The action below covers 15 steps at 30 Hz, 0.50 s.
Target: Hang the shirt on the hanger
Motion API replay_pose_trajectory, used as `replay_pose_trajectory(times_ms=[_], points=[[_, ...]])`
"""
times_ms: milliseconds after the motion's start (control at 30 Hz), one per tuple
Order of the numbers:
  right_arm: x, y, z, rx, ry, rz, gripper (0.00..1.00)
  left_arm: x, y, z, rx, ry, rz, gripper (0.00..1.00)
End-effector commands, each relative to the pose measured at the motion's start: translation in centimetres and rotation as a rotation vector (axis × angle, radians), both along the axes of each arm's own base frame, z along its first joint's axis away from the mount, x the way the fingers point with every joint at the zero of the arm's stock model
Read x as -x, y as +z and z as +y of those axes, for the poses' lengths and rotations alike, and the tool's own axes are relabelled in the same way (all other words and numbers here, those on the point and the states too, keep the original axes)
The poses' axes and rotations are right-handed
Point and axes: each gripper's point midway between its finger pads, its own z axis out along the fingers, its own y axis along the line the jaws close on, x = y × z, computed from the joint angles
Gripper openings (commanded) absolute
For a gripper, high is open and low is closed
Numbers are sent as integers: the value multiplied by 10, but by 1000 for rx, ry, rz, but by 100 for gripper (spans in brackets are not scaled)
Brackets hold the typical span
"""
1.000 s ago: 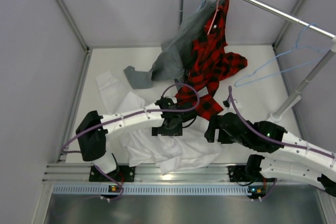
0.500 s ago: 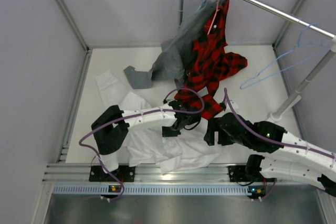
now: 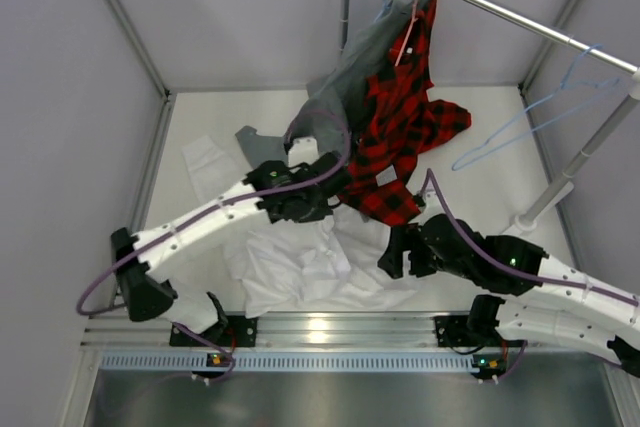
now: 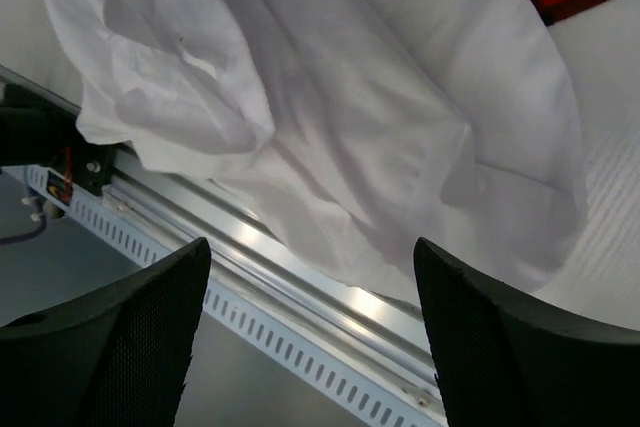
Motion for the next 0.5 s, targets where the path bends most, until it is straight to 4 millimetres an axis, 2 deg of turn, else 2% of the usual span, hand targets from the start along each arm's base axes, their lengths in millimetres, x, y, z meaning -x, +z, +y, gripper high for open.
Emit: replay_pose_trajectory(times_ms=[0,67,100,167,200,233,267,300,333,367,400,433,467], points=[[-12,40,40,-222,60,-88,79,-6,84,19,116,-99,-194,0],[-14,59,59,-301,110,-115,79,-3,108,21,194,-133,-247,0],[-16,66,65,-326,119,-127,79,4,131,27,269,-167,-304,0],[-22,76,75,-347,139,-136,78,15,151,25,395,-212,-345,0],[-29,80,78,-362,129,-144,77,15,157,17,468,-236,-382,0],[-32,82,81,-367,128,-145,77,24,171,23,538,-253,-421,0],[-34,80,88,-370,142,-135,76,30,173,21,580,-280,-424,0],[-43,89,92,-403,133,-159,76,31,167,20,601,-273,-419,0],[-42,90,98,-419,157,-153,76,34,166,21,618,-270,-419,0],[-44,85,104,-409,169,-144,76,38,171,26,650,-272,-434,0],[-48,87,110,-416,179,-157,76,39,163,27,650,-265,-428,0],[-49,83,113,-411,182,-154,76,40,167,27,686,-253,-436,0],[-51,72,119,-397,189,-133,73,42,171,31,708,-251,-451,0]])
